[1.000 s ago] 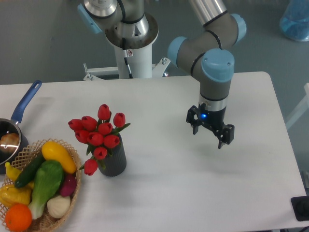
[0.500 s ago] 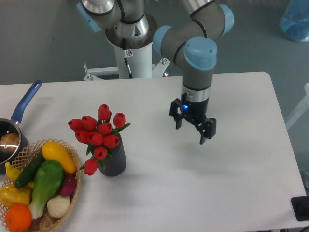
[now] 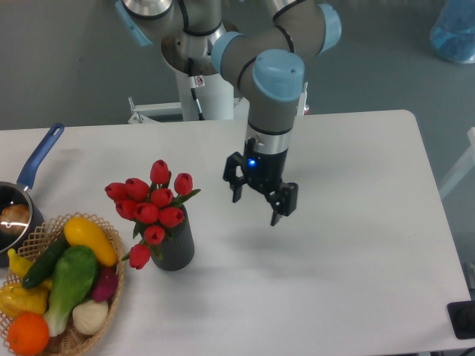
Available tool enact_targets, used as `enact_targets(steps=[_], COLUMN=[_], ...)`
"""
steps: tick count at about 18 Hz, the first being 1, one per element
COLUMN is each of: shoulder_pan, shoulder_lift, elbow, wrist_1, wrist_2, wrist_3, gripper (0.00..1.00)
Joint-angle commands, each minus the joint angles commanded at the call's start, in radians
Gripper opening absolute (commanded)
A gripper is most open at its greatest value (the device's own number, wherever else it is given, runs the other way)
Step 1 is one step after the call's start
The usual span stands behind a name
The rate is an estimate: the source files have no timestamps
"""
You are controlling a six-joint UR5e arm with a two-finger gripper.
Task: Pick up the flowers from the vase
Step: 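Move the open gripper toward the red tulips in the black vase, then lower the gripper around the tulip stems and close it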
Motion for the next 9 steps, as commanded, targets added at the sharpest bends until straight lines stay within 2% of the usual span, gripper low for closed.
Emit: enact_targets(steps=[3, 7, 9], shoulder_pan=[0.005, 0.023, 0.021], shoulder_lift=[0.044, 0.110, 0.112], elbow=[-0.025, -0.064, -0.066], wrist_1=[-0.003, -0.012, -0.014], wrist_2=[-0.069, -0.223, -0.272], wrist_3=[-0.002, -0.023, -0.044], gripper=[1.00, 1.00, 1.00])
